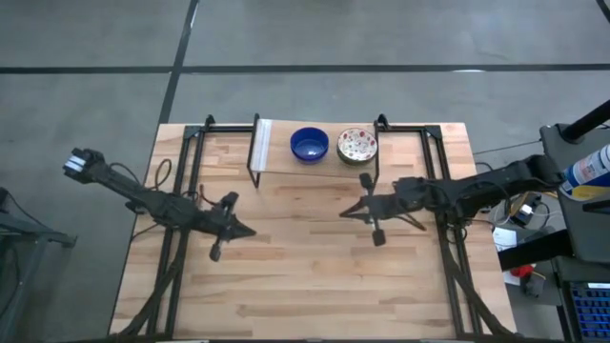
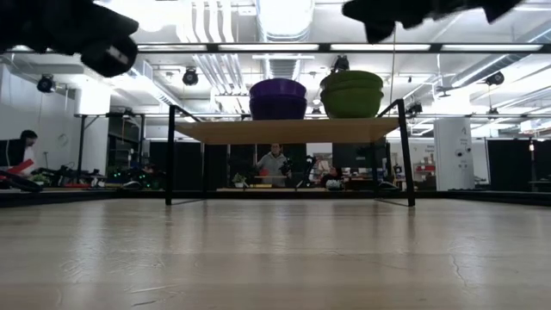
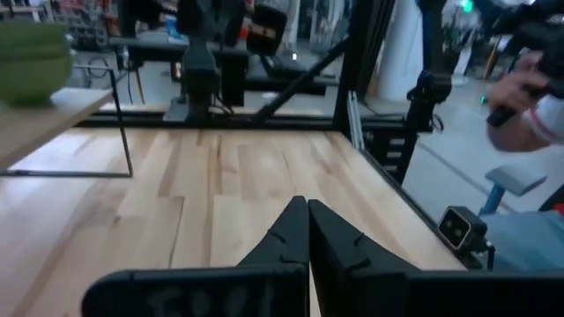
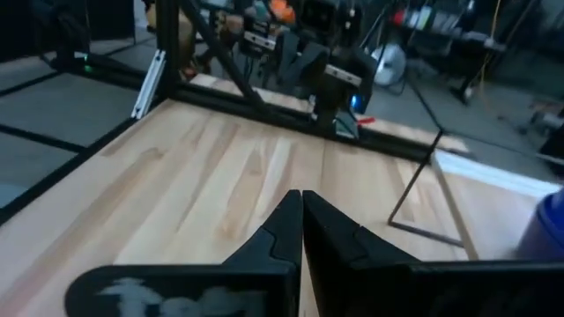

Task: Pick & Place Mini bowls
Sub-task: Return to Home Position

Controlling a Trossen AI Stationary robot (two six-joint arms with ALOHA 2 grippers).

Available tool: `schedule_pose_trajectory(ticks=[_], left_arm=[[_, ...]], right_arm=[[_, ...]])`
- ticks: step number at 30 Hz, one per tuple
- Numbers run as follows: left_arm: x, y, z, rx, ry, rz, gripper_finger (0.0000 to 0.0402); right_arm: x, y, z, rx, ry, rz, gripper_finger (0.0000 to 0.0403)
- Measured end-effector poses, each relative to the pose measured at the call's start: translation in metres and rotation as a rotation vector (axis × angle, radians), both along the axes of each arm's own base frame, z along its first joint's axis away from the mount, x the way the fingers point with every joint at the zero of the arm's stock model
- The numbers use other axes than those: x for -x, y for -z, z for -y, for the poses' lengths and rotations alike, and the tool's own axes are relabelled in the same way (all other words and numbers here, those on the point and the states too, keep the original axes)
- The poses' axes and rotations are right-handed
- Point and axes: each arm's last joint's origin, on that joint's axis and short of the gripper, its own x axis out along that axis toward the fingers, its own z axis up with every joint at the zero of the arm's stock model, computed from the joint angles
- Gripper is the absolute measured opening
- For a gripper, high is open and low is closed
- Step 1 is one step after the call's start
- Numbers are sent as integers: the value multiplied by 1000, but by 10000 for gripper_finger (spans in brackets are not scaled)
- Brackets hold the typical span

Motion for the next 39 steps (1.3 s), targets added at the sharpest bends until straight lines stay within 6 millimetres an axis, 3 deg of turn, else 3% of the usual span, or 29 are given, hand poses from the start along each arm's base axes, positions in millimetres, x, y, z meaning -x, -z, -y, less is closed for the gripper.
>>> schedule_pose_trajectory(ticks=[5, 13, 21, 28, 39], left_arm=[[16, 20, -7, 38, -2, 35, 0], [32, 40, -15, 28, -20, 89, 0], [38, 36, -17, 22, -27, 125, 0], [39, 37, -21, 20, -137, 124, 0], [39, 37, -21, 24, -134, 122, 0]], right_arm=[[20, 15, 3, 57, -14, 73, 8], [43, 37, 5, -16, -9, 84, 8], [67, 69, 9, -39, 11, 170, 8], [95, 90, 13, -105, 25, 195, 9], [122, 102, 15, -179, -18, 117, 9]])
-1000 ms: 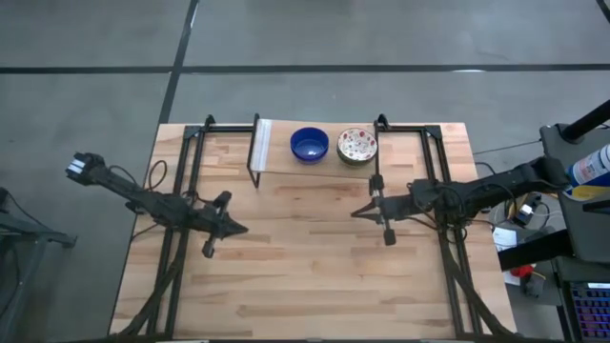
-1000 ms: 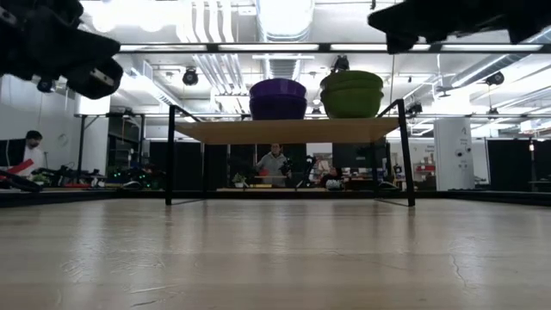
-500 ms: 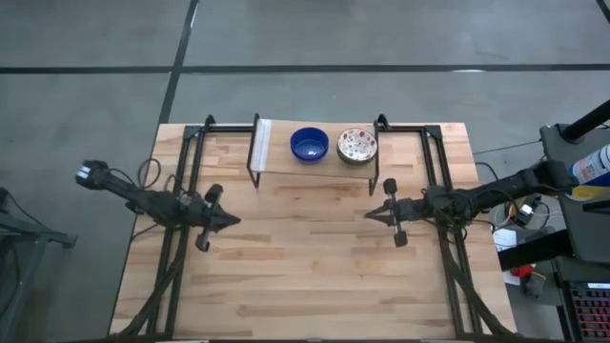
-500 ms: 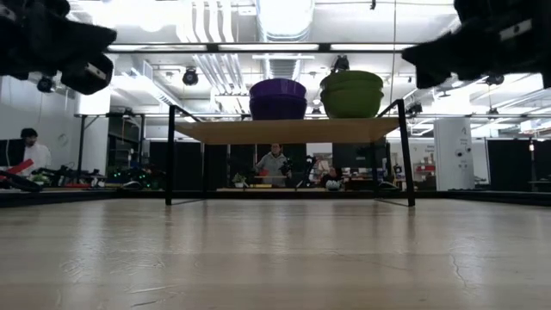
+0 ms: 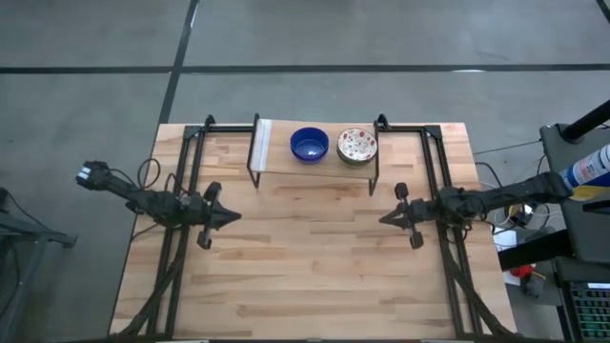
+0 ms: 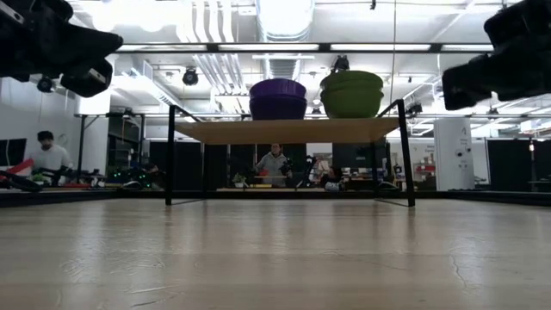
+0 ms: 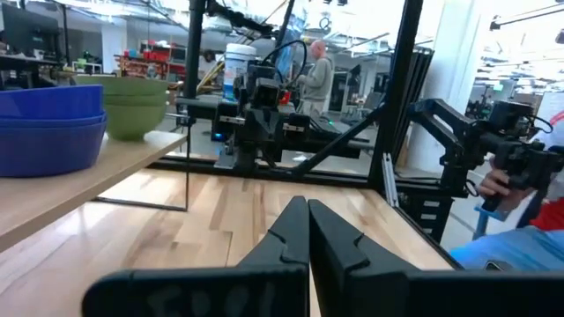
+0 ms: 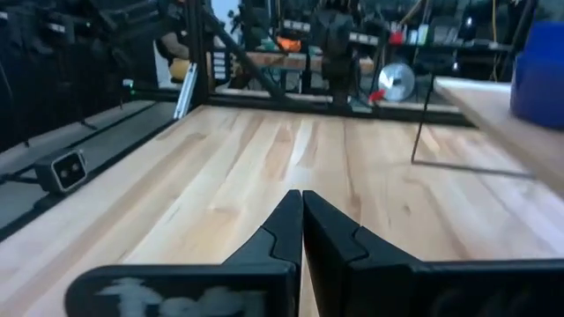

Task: Pick & Place Mini bowls
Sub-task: Return to Home Position

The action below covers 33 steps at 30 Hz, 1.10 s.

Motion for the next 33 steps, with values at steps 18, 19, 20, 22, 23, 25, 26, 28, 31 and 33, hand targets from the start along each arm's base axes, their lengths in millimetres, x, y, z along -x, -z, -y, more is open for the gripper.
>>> schedule_pose_trajectory(ticks=[18, 19, 20, 22, 23, 25, 26, 28, 31, 33], left_arm=[[0, 1, 0, -2, 0, -7, 0], [0, 1, 0, -2, 0, -7, 0], [0, 1, 0, -2, 0, -7, 0], [0, 1, 0, -2, 0, -7, 0], [0, 1, 0, -2, 0, -7, 0], [0, 1, 0, -2, 0, -7, 0], [0, 1, 0, -2, 0, -7, 0], [0, 1, 0, -2, 0, -7, 0], [0, 1, 0, -2, 0, -7, 0], [0, 1, 0, -2, 0, -7, 0]], right_arm=[[7, 8, 1, -137, 16, -106, 9], [7, 8, 1, -137, 16, -106, 9], [7, 8, 1, -136, 16, -106, 9], [7, 8, 1, -137, 16, -105, 9], [7, 8, 1, -139, 16, -106, 9], [7, 8, 1, -141, 17, -106, 9], [7, 8, 1, -141, 17, -106, 9], [7, 8, 1, -141, 17, -106, 9], [7, 8, 1, -142, 17, -107, 9], [7, 8, 1, -142, 17, -107, 9]])
